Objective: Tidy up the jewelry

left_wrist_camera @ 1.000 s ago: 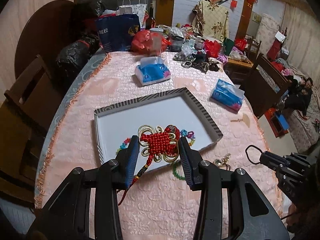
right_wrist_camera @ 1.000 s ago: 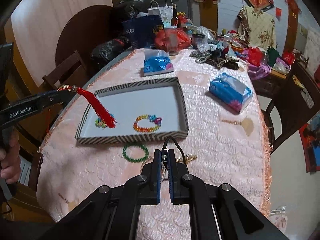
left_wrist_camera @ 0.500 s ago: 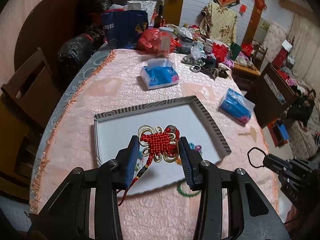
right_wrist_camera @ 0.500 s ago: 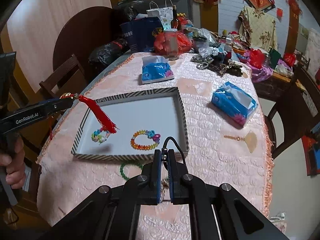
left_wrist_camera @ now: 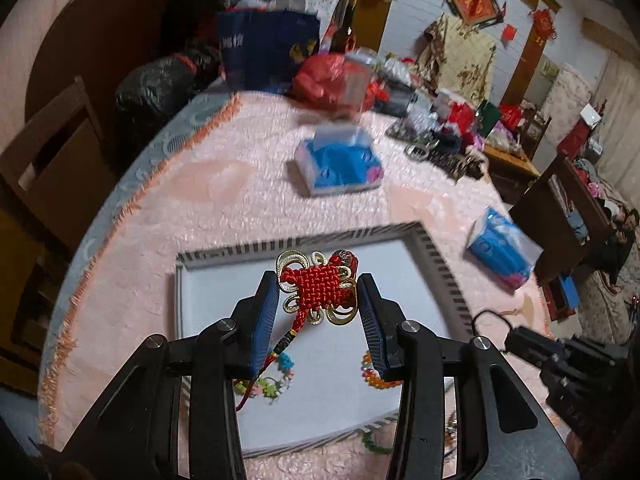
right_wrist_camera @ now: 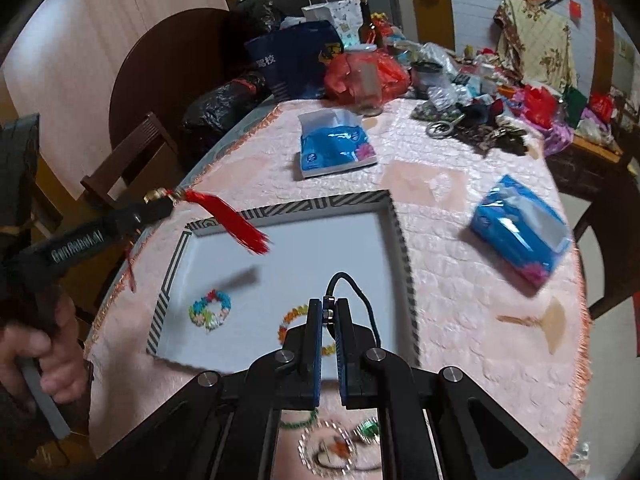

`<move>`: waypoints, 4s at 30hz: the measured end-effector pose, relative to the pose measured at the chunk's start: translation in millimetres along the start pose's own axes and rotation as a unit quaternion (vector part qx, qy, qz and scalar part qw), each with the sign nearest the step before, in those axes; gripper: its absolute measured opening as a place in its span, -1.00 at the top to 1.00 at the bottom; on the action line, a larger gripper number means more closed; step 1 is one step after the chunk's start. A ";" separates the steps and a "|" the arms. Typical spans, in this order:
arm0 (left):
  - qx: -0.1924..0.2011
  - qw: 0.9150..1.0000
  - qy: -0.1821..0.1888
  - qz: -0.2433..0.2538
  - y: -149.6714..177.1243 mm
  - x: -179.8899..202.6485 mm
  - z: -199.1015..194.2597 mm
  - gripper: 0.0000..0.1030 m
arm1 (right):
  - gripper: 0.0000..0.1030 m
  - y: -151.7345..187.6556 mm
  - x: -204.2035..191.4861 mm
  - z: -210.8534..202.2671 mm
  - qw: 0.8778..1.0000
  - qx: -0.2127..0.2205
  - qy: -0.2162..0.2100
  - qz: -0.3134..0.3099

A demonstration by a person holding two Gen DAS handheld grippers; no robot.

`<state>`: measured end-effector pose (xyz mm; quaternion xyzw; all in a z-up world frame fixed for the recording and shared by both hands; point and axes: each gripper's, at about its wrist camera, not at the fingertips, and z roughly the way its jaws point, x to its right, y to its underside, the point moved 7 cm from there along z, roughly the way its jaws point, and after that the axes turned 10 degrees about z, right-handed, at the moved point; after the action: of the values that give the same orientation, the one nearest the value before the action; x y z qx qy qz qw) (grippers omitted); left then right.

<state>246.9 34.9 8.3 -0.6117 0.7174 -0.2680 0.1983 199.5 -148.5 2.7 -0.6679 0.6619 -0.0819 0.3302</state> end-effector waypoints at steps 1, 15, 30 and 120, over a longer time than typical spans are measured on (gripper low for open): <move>-0.009 1.000 -0.001 -0.002 4.9 -1.5 7.8 0.24 | 0.89 -2.2 0.1 8.9 1.000 -0.003 -0.002 0.003; -0.090 0.996 -0.018 -0.004 81.8 -19.8 68.1 0.23 | 0.89 19.0 17.6 88.8 0.997 -0.064 -0.020 0.027; -0.067 0.997 -0.015 0.025 108.6 -13.2 74.6 -0.34 | 0.46 59.0 6.1 109.1 0.997 -0.053 -0.048 -0.026; -0.128 0.973 0.114 0.156 220.3 85.2 13.6 0.87 | 0.00 112.5 91.5 31.1 0.990 -0.011 0.036 0.136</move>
<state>70.6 -27.1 -136.8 -0.4781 0.8502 -0.2078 0.0742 133.2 -213.4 -113.0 -0.5721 0.7586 -0.0533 0.3071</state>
